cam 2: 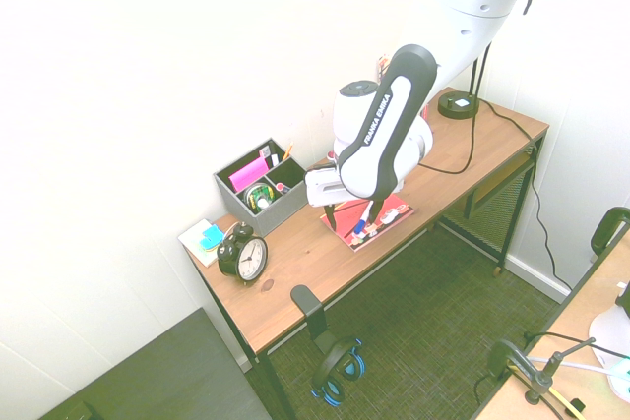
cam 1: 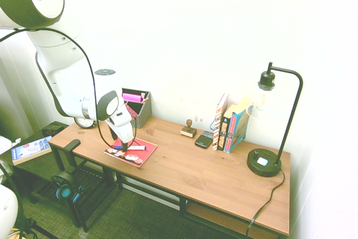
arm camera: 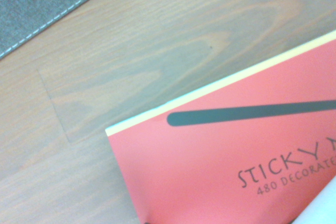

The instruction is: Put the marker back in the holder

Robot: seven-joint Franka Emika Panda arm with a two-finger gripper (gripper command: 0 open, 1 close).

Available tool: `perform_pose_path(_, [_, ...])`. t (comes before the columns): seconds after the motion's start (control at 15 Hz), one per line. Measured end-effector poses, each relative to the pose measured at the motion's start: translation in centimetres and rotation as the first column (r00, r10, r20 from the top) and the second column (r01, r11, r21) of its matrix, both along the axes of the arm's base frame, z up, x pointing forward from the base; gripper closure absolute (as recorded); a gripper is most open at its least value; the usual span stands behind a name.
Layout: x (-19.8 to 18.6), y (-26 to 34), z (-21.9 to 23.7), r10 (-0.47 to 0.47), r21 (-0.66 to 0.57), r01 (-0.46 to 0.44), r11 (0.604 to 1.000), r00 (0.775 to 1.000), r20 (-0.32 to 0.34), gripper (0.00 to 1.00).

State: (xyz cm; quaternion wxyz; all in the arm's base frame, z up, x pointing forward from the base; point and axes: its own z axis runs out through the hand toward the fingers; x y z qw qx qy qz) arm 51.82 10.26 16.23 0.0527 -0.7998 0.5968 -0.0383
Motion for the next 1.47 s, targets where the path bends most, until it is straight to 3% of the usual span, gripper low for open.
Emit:
perform_pose_path(1.13, [0.3,-0.6,0.5,-0.034,0.037,0.035,0.999,0.999,-0.011,1.0])
perform_pose_path(1.27, [0.9,0.2,3.4,-0.055,0.086,0.053,0.995,0.998,0.022,1.0])
perform_pose_path(1.47, [2.3,3.3,10.8,-0.086,0.296,0.071,0.953,0.995,0.041,1.0])
